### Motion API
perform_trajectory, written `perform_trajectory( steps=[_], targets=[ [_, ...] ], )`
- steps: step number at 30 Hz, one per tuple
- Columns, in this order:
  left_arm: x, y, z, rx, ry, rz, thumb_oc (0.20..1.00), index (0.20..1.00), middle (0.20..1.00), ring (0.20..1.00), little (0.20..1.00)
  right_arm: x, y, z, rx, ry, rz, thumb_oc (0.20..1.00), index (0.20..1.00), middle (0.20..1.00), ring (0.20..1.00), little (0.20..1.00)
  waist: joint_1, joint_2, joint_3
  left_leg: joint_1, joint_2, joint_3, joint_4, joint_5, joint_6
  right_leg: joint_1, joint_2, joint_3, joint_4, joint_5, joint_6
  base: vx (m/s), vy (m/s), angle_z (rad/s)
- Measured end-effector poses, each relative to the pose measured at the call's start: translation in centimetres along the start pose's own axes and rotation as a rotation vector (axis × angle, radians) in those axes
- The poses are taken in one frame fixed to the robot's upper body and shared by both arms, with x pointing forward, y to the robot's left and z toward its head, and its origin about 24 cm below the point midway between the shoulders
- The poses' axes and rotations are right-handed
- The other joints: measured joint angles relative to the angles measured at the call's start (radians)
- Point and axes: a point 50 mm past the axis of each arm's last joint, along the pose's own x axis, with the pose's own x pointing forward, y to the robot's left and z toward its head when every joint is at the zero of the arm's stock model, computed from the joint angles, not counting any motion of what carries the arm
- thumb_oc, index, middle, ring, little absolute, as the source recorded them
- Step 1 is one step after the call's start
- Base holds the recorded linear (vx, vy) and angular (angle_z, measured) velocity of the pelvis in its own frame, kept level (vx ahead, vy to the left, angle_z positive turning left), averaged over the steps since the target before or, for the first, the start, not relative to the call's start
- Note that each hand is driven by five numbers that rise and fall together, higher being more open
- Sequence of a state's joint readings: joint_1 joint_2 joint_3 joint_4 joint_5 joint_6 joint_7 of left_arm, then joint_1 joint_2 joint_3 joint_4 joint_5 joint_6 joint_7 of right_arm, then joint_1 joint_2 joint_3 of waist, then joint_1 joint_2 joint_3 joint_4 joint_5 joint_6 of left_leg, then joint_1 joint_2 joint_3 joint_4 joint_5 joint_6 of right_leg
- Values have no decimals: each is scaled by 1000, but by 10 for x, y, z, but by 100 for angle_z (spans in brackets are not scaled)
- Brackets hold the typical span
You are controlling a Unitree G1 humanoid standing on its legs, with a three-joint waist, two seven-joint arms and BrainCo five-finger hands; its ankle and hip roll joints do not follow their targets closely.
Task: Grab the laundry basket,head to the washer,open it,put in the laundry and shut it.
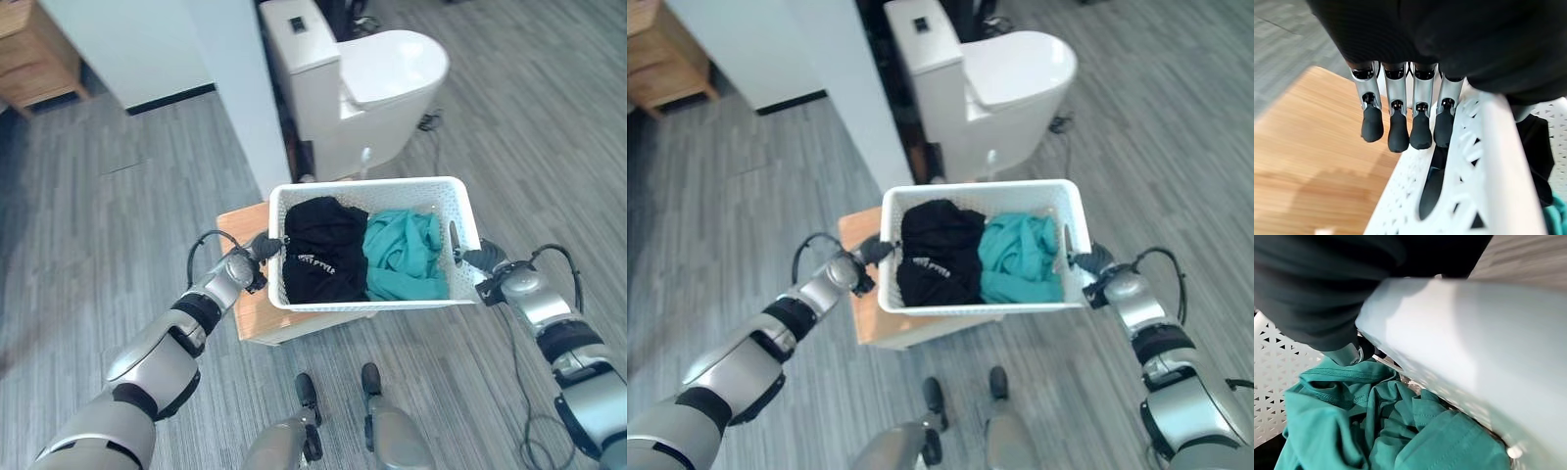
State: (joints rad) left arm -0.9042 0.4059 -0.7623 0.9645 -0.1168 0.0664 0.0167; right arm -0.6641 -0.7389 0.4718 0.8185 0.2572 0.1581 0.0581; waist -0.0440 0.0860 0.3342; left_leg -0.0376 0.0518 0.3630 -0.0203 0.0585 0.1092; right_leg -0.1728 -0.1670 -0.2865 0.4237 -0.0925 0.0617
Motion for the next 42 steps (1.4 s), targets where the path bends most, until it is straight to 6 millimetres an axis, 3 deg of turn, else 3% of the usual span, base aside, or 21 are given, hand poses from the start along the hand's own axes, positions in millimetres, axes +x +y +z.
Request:
perform_trajectory(
  steps=[4, 5, 6, 7, 8, 9, 10, 11, 12, 13, 14, 16, 17, 18, 20, 22, 25, 27, 36, 40, 42],
  targets=[
    [-2, 19, -6, 16, 20, 42, 200, 200, 200, 200, 200, 3, 0, 26, -46, -69, 9, 200, 200, 200, 200, 200, 38, -20, -17, 17, 45, 141, 15, -6, -10, 53, -154, -2, 156, -70, 110, -136, -101, -115],
    [-6, 32, -20, 6, 61, 73, 200, 200, 200, 200, 200, 5, 13, 39, -46, -116, 38, 200, 200, 200, 200, 200, 90, -77, -50, 16, 65, 226, 44, -12, -27, 82, -230, -2, 122, -76, 133, -227, -204, -192],
    [-8, 35, -27, 15, 78, 80, 200, 200, 200, 200, 200, 5, 21, 40, -41, -119, 56, 200, 200, 200, 200, 200, 101, -111, -70, 14, 60, 226, 49, -18, -34, 118, -241, 1, 30, 52, 125, -232, -260, -163],
    [-9, 35, -30, 9, 79, 82, 200, 200, 200, 200, 200, 6, 25, 38, -40, -116, 67, 200, 200, 200, 200, 200, 96, -123, -81, 14, 80, 217, 52, 10, -40, 162, -212, -12, -71, 10, 138, -221, -296, -94],
    [-10, 30, -34, 2, 85, 74, 200, 200, 200, 200, 200, 6, 28, 36, -45, -103, 73, 200, 200, 200, 200, 200, 108, -117, -96, 13, 110, 189, 55, 32, -60, 190, -171, -28, -164, 18, 134, -294, -406, -131],
    [-11, 25, -40, -10, 97, 62, 200, 200, 200, 200, 200, 8, 34, 30, -63, -78, 92, 200, 200, 200, 200, 200, 120, -121, -115, -24, 186, 156, 159, 37, -67, 241, -97, -26, -334, 67, 107, -229, -309, -137],
    [-12, 23, -43, -12, 102, 59, 200, 200, 200, 200, 200, 9, 40, 27, -66, -61, 106, 200, 200, 200, 200, 200, 118, -138, -129, -81, 219, 144, 249, 35, -65, 238, -79, -22, -375, 82, 100, -140, -197, -132],
    [-13, 20, -47, -16, 107, 52, 200, 200, 200, 200, 200, 11, 46, 24, -66, -39, 114, 200, 200, 200, 200, 200, 117, -161, -157, -128, 212, 106, 240, -22, -129, 204, -81, -16, -387, 86, 95, -144, -257, -95],
    [-13, 18, -47, -17, 106, 46, 200, 200, 200, 200, 200, 11, 42, 22, -65, -29, 107, 200, 200, 200, 200, 200, 111, -171, -160, -129, 173, 114, 152, -29, -145, 180, -77, 24, -400, 95, 84, -181, -318, -90],
    [-11, 12, -39, -32, 76, 32, 200, 200, 200, 200, 200, 10, 34, 19, -73, -16, 93, 200, 200, 200, 200, 200, 83, -168, -160, -132, 116, 94, 54, 4, -137, 172, -66, 35, -405, 98, 83, -323, -496, -110],
    [-10, -6, -43, -83, 103, 6, 200, 200, 200, 200, 200, 10, 34, 10, -70, 17, 86, 200, 200, 200, 200, 200, 74, -94, -159, -73, 150, 115, -14, 138, -78, 104, -5, 43, -257, 63, 77, -183, -252, -103],
    [-11, -8, -50, -89, 129, 4, 200, 200, 200, 200, 200, 9, 43, 6, -87, 24, 124, 200, 200, 200, 200, 200, 73, -128, -158, -58, 181, 67, 23, 147, -84, 55, 36, 59, -295, 13, 21, -152, -191, -95],
    [-11, -4, -52, -86, 136, 12, 200, 200, 200, 200, 200, 9, 44, 8, -87, 15, 128, 200, 200, 200, 200, 200, 84, -163, -159, -63, 180, 51, 56, 149, -89, 57, 47, 62, -392, 114, -21, -126, -235, -50],
    [-11, -5, -51, -94, 130, 14, 200, 200, 200, 200, 200, 9, 42, 11, -87, 2, 118, 200, 200, 200, 200, 200, 77, -173, -148, -114, 188, -41, 159, 128, -121, 82, 69, 54, -441, 201, -55, -55, -223, -36],
    [-11, -3, -51, -114, 129, 23, 200, 200, 200, 200, 200, 9, 39, 16, -77, -17, 107, 200, 200, 200, 200, 200, 103, -176, -141, -122, 141, -371, 101, 35, -261, 93, 88, 81, -468, 202, -68, 25, -168, -34],
    [-12, 2, -50, -128, 123, 37, 200, 200, 200, 200, 200, 8, 38, 22, -75, -44, 106, 200, 200, 200, 200, 200, 104, -150, -119, -122, 105, -490, 36, 37, -273, 133, 124, 86, -491, 203, -84, 23, -95, -22],
    [-13, 14, -50, -122, 111, 65, 200, 200, 200, 200, 200, 7, 38, 30, -57, -78, 109, 200, 200, 200, 200, 200, 111, -120, -95, -124, 55, -494, 20, 44, -264, 172, 162, 104, -510, 197, -94, 21, -55, -30],
    [-12, 18, -41, -113, 74, 74, 200, 200, 200, 200, 200, 5, 35, 26, -30, -74, 102, 200, 200, 200, 200, 200, 110, -86, -76, -129, 53, -504, 38, 84, -218, 188, 204, 118, -510, 175, -81, 24, -41, -21],
    [-11, 18, -38, -105, 69, 69, 200, 200, 200, 200, 200, 5, 30, 26, -3, -75, 94, 200, 200, 200, 200, 200, 103, -88, -67, -111, 39, -515, 23, 91, -218, 206, 203, 116, -510, 149, -67, 45, -65, 6],
    [-11, 25, -38, -101, 81, 84, 200, 200, 200, 200, 200, 4, 31, 32, 4, -101, 100, 200, 200, 200, 200, 200, 117, -127, -18, -192, -1, -511, 246, 96, -229, 251, 174, 119, -510, 122, -100, 150, -17, 4],
    [-11, 28, -37, -97, 75, 89, 200, 200, 200, 200, 200, 4, 31, 33, 12, -104, 102, 200, 200, 200, 200, 200, 120, -138, -7, -212, 7, -477, 252, 93, -228, 265, 169, 120, -510, 107, -117, 346, 94, 4]
  ],
)
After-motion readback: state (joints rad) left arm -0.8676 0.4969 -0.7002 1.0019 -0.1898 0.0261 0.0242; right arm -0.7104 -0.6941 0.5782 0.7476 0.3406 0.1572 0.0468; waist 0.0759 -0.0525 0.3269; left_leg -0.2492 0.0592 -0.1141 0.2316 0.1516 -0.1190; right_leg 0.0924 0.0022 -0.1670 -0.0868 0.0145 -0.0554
